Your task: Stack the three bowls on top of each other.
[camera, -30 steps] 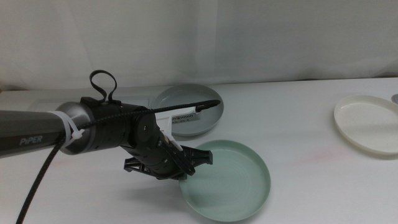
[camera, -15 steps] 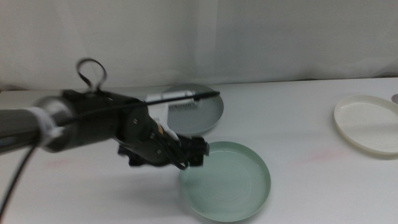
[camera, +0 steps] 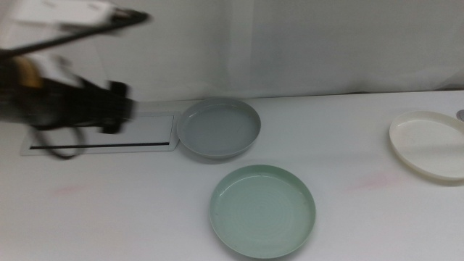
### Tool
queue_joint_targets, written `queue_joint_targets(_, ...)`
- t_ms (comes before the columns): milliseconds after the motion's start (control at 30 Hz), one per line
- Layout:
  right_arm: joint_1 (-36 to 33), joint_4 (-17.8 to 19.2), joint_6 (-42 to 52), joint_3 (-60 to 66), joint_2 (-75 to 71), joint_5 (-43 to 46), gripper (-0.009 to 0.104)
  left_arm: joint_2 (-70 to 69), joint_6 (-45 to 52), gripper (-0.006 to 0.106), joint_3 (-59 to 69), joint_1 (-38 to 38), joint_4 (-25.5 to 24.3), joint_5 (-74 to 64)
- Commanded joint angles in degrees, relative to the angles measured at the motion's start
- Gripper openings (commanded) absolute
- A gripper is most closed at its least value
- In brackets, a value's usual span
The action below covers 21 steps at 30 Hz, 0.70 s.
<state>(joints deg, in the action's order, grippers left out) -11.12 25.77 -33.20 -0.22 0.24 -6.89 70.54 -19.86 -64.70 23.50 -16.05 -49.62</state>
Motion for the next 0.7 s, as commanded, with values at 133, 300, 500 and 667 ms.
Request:
queue_joint_targets(133, 0.30, 0.54, 0.43, 2.23, -2.13, 0.42, 0.103, -9.42, -0.17, 0.089, -0.23, -0.12, -3.01, -4.31)
queue_joint_targets(300, 0.30, 0.54, 0.43, 2.23, -2.13, 0.42, 0.103, -7.56, -0.17, 0.089, -0.23, -0.12, -3.01, 0.22)
queue_joint_targets(500, 0.30, 0.54, 0.43, 2.23, -2.13, 0.42, 0.103, 1.24, -1.21, 0.089, -2.27, -0.12, -1.66, 4.52)
queue_joint_targets(667, 0.30, 0.54, 0.43, 2.23, -2.13, 0.42, 0.103, 11.16, -1.21, 0.089, -10.28, -0.12, -1.01, 4.52)
